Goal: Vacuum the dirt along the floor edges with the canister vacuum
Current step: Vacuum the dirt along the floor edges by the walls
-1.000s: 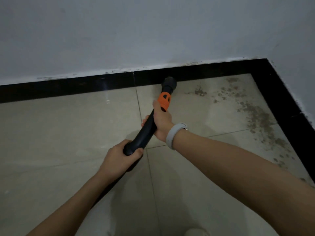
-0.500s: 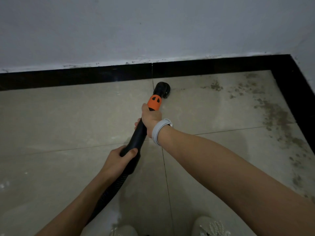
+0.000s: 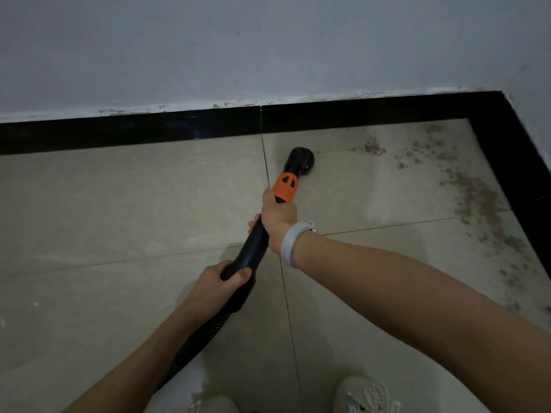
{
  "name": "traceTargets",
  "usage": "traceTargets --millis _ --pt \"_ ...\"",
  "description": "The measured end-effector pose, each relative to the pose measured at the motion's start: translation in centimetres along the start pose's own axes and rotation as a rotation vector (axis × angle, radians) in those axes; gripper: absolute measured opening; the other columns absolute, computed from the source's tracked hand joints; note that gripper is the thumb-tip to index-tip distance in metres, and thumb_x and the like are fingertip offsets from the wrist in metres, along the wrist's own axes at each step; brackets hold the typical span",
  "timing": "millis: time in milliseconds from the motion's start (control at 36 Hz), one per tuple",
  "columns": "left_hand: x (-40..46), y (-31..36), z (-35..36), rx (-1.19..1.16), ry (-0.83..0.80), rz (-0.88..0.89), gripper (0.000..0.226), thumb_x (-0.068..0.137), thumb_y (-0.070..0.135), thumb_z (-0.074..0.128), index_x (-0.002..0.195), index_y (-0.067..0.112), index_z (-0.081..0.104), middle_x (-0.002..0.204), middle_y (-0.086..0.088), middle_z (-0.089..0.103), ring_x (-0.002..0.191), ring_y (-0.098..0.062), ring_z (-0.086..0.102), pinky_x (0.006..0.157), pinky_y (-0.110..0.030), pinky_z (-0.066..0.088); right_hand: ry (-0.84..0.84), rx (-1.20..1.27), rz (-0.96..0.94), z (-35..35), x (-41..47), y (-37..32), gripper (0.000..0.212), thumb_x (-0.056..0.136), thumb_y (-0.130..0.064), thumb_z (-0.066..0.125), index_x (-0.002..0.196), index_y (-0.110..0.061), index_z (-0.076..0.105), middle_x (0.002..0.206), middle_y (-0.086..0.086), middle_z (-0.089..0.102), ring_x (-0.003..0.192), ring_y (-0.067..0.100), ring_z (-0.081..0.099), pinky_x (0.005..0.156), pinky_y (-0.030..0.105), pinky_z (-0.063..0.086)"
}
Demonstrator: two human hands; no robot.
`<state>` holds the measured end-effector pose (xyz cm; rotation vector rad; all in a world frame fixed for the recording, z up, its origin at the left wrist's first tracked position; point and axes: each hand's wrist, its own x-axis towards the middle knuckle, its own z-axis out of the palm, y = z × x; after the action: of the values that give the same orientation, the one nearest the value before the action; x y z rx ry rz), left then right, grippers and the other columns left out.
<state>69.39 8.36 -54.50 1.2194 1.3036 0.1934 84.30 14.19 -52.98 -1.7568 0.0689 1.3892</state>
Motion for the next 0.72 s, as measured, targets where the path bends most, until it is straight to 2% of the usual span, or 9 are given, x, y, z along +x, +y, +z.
traceTargets --millis 139,278,417,528,722 --pt "1.8 2.0 0.2 0.015 0.011 0.007 0.017 0.090 0.027 0.062 0.087 0.011 0.065 0.067 -0.006 0.066 0.052 -0.015 0.062 0.051 -0.029 0.049 -0.013 -0.014 -0.019 -0.4 0.4 -2.5 0.037 0.097 -0.038 0.053 0.116 -0.007 0.047 0.072 0.010 0.052 0.052 0.021 0.053 0.049 0.031 0.052" --pt "3.3 3.7 0.8 0.054 0.018 0.033 0.015 0.090 0.031 0.062 0.087 0.017 0.064 0.073 -0.005 0.066 0.060 -0.019 0.063 0.054 -0.028 0.048 -0.027 -0.017 -0.051 -1.3 0.8 -4.6 0.030 0.099 -0.035 0.052 0.103 -0.006 0.046 0.069 0.010 0.051 0.054 0.021 0.054 0.054 0.034 0.053" --pt "1.7 2.8 1.8 0.063 -0.039 0.034 0.012 0.092 0.023 0.060 0.086 0.013 0.062 0.066 -0.003 0.063 0.047 -0.008 0.060 0.046 -0.021 0.046 0.015 0.003 -0.026 -2.3 0.6 -2.4 0.042 0.097 -0.040 0.052 0.120 -0.006 0.048 0.072 0.009 0.053 0.054 0.020 0.055 0.049 0.029 0.052" --pt "0.7 1.5 2.3 0.092 -0.060 0.041 0.011 0.093 0.020 0.059 0.085 0.012 0.060 0.066 -0.003 0.062 0.045 -0.005 0.058 0.045 -0.018 0.046 0.038 0.024 -0.028 -3.1 0.3 -0.7 0.037 0.097 -0.040 0.053 0.114 -0.007 0.048 0.071 0.008 0.051 0.052 0.019 0.053 0.044 0.027 0.050" --pt "0.3 0.5 1.1 0.202 0.051 0.083 0.007 0.090 0.023 0.063 0.084 0.019 0.061 0.068 -0.002 0.065 0.050 -0.004 0.060 0.049 -0.017 0.046 -0.065 0.061 -0.006 -2.3 -0.2 -0.5 0.031 0.096 -0.037 0.056 0.105 -0.009 0.045 0.065 0.008 0.051 0.049 0.019 0.053 0.042 0.025 0.051"
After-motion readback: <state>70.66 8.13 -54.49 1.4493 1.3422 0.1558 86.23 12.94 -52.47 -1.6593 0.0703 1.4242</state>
